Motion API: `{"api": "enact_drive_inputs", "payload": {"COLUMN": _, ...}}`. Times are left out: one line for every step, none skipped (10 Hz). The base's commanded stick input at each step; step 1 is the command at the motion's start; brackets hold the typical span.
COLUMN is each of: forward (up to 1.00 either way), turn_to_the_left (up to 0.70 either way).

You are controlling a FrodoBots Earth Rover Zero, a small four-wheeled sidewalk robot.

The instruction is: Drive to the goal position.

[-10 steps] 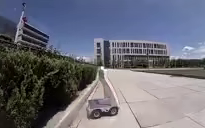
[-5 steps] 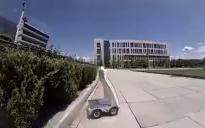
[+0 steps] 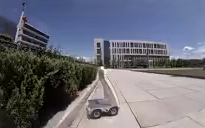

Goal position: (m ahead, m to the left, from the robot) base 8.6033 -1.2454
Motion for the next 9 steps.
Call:
{"api": "enact_drive_inputs", "payload": {"forward": -0.56, "turn_to_the_left": 0.00}}
{"api": "enact_drive_inputs", "payload": {"forward": -0.21, "turn_to_the_left": 0.00}}
{"api": "enact_drive_inputs", "payload": {"forward": 0.04, "turn_to_the_left": 0.00}}
{"api": "enact_drive_inputs", "payload": {"forward": 0.00, "turn_to_the_left": 0.00}}
{"api": "enact_drive_inputs", "payload": {"forward": 0.04, "turn_to_the_left": 0.00}}
{"api": "enact_drive_inputs", "payload": {"forward": 0.02, "turn_to_the_left": 0.00}}
{"api": "enact_drive_inputs", "payload": {"forward": 0.00, "turn_to_the_left": 0.00}}
{"api": "enact_drive_inputs", "payload": {"forward": 0.00, "turn_to_the_left": 0.00}}
{"api": "enact_drive_inputs", "payload": {"forward": 0.29, "turn_to_the_left": -0.02}}
